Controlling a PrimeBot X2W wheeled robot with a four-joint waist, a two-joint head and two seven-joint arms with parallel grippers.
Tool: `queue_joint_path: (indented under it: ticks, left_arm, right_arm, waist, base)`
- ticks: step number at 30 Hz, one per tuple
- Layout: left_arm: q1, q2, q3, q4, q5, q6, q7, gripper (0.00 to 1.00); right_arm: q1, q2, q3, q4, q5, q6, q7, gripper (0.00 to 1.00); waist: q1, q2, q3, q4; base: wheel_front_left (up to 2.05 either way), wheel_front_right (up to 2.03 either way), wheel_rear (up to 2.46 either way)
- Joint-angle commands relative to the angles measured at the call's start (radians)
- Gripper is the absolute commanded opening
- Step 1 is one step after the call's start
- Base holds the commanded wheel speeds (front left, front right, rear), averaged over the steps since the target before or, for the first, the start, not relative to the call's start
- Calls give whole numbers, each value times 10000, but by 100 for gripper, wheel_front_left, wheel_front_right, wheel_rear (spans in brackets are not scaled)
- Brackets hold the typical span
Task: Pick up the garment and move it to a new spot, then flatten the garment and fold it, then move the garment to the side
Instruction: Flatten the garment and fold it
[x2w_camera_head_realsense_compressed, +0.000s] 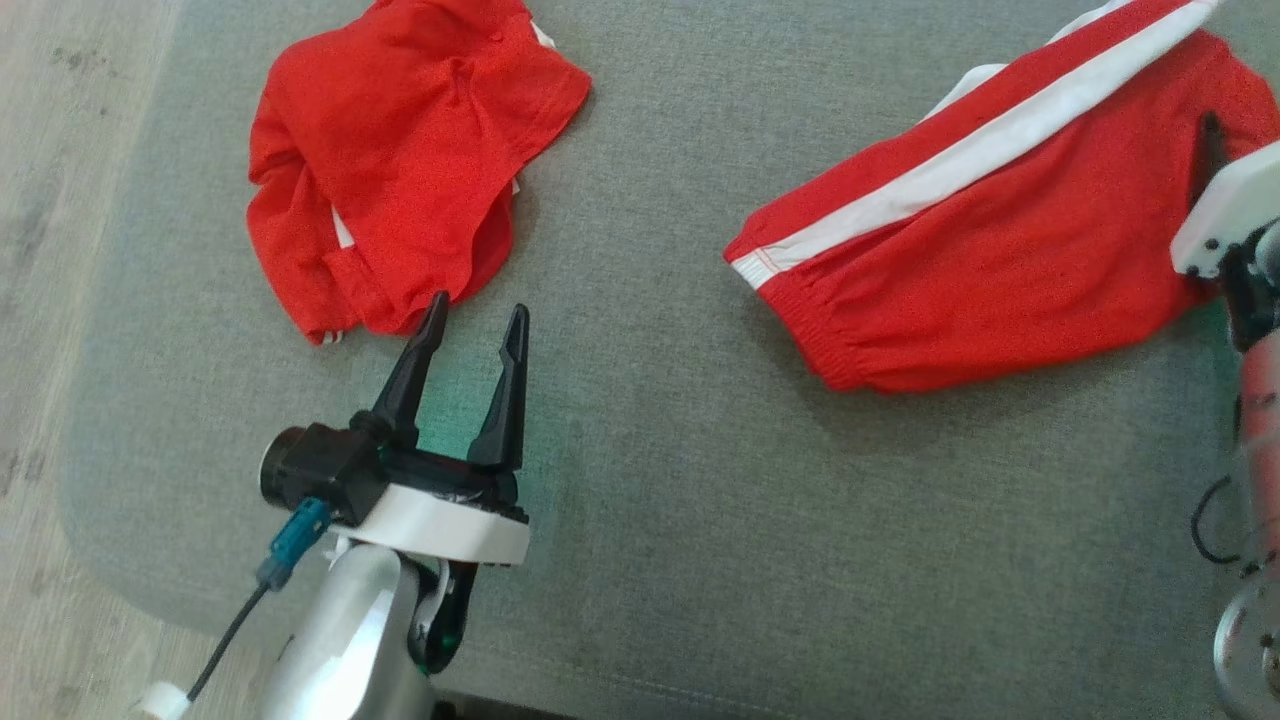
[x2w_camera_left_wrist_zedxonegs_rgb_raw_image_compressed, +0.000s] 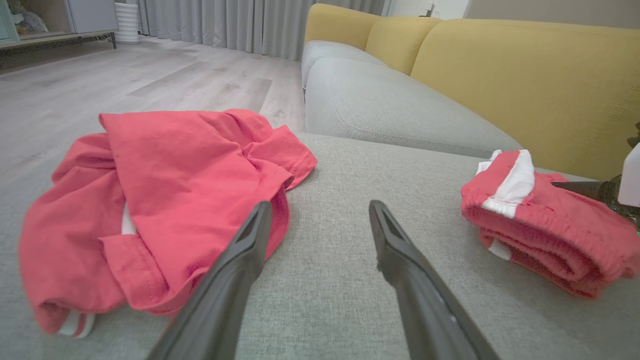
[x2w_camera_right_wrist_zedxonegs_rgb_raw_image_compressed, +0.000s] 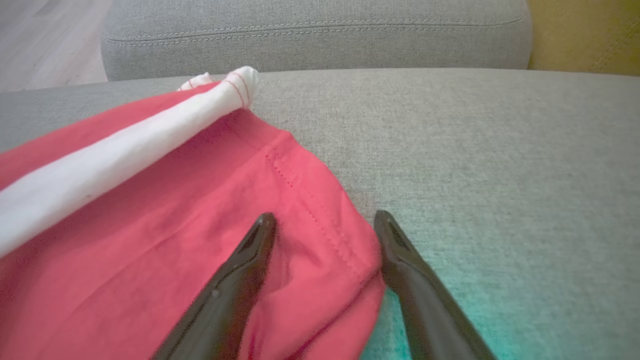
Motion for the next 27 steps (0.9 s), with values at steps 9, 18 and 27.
queue_joint_path:
  ticks: [9, 18, 27]
  left_arm:
    - [-218, 192, 437, -208, -77, 17, -64, 100]
    - [278, 279, 674, -222, -19, 16, -65, 100]
    - [798, 245, 823, -219, 4, 16, -65, 100]
  right_arm:
    - [-201, 399, 298, 820, -108, -9, -955, 0]
    - [702, 309, 140, 1067, 776, -9, -2281, 0]
    - [2193, 26, -1271, 605, 1345, -9, -2904, 0]
  waist:
    - [0, 0, -511, -553]
    - [0, 0, -1433, -1305]
    - [0, 0, -1954, -1695]
  base:
    - [0, 0, 0]
    - [0, 0, 0]
    - [0, 0, 0]
